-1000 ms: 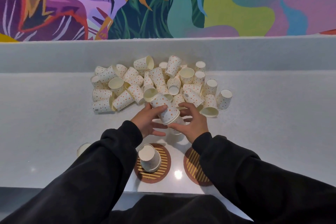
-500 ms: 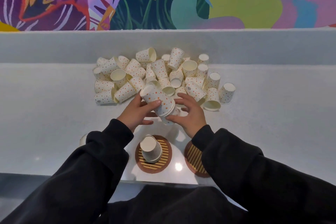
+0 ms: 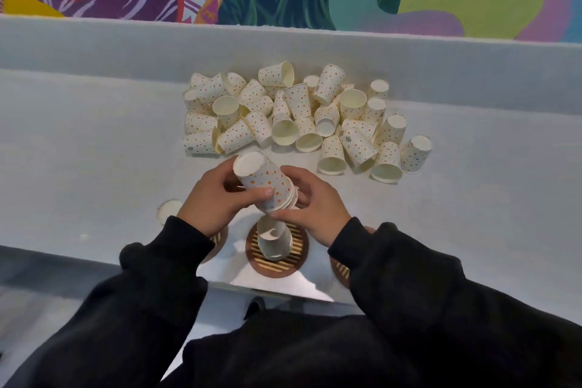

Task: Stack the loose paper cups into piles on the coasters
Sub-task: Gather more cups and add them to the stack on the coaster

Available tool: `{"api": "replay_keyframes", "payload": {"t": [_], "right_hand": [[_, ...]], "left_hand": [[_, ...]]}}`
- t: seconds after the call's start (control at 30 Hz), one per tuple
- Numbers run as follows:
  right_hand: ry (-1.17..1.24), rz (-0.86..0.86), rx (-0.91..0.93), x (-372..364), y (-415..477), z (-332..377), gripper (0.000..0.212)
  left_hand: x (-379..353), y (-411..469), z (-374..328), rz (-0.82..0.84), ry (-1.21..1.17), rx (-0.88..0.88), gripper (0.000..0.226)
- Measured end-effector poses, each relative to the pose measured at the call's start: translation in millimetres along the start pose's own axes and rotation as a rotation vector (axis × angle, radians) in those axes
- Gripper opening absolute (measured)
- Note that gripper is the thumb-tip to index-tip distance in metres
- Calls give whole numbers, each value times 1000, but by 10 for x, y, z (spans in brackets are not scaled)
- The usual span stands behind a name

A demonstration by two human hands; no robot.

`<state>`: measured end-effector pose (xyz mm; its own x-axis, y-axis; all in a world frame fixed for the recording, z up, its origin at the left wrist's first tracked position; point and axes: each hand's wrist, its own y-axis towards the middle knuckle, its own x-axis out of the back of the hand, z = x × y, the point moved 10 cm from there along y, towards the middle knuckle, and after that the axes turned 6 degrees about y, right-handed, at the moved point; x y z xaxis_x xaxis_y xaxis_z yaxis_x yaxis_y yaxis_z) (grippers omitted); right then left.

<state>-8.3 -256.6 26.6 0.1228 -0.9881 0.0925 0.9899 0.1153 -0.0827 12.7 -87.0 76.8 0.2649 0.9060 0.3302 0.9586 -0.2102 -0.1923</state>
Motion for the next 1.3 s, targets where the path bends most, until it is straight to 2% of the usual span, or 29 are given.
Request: {"api": "replay_keyframes", "payload": {"t": [0.2, 0.37, 0.6, 0.9, 1.3], "right_hand": [[-136, 62, 37, -100, -163, 13, 78], [-191, 40, 22, -71, -189, -109, 72], [-215, 50, -43, -129, -253, -407, 72], [-235, 30, -120, -210, -295, -763, 60], [-248, 25, -175, -191, -332, -1040, 73]], "left_hand": [[-98, -186, 9, 19, 249, -66, 57], [-164, -258, 59, -6, 338, -115, 59], [-151, -246, 407, -9, 348, -75, 61], [-392, -239, 839, 61, 355, -57, 63], [-525, -168, 1189, 112, 499, 3, 79]]}}
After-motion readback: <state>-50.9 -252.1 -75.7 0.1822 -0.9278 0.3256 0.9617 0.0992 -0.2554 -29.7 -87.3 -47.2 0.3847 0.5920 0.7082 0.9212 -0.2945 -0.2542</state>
